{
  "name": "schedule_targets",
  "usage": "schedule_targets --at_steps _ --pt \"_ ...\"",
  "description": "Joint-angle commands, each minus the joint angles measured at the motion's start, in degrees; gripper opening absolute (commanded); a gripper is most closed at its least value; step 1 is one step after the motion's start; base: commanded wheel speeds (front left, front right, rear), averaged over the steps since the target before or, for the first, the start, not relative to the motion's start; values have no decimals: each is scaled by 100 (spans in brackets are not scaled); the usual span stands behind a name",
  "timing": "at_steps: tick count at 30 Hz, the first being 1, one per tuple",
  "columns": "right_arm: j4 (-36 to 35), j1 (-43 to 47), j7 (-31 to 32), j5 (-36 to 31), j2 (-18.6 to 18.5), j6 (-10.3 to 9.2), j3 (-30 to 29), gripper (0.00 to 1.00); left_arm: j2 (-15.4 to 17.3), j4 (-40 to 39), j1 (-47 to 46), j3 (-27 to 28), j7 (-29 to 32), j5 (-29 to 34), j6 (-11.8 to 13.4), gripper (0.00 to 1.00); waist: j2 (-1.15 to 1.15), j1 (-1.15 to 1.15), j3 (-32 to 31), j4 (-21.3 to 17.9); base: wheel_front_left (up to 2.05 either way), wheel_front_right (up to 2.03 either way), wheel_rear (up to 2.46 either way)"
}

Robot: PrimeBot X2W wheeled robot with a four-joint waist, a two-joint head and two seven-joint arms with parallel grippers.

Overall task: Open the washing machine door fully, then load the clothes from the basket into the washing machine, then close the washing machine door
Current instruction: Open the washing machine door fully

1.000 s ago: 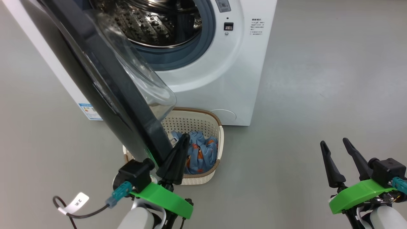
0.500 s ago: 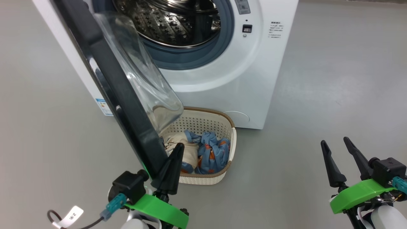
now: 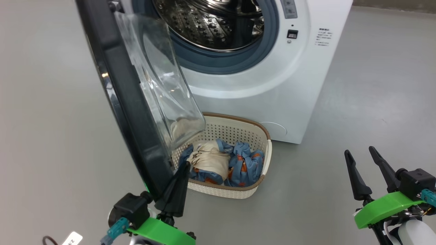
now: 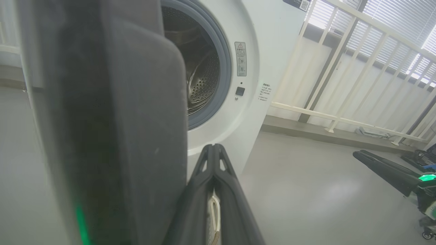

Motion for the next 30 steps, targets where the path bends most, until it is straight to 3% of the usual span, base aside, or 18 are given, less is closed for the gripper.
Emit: schedule_targets --at_steps 1,17,30 --pt "-134 42 -71 -46 -123 32 82 100 184 -153 -49 332 -31 -17 119 0 0 0 -25 97 0 0 0" --pt "-134 139 -71 -60 -88 32 125 100 468 -537 323 516 92 -58 446 0 0 0 -118 566 0 0 0" --pt "-156 153 -71 -64 -53 32 148 100 765 -723 428 911 159 -214 701 0 0 0 -123 702 0 0 0"
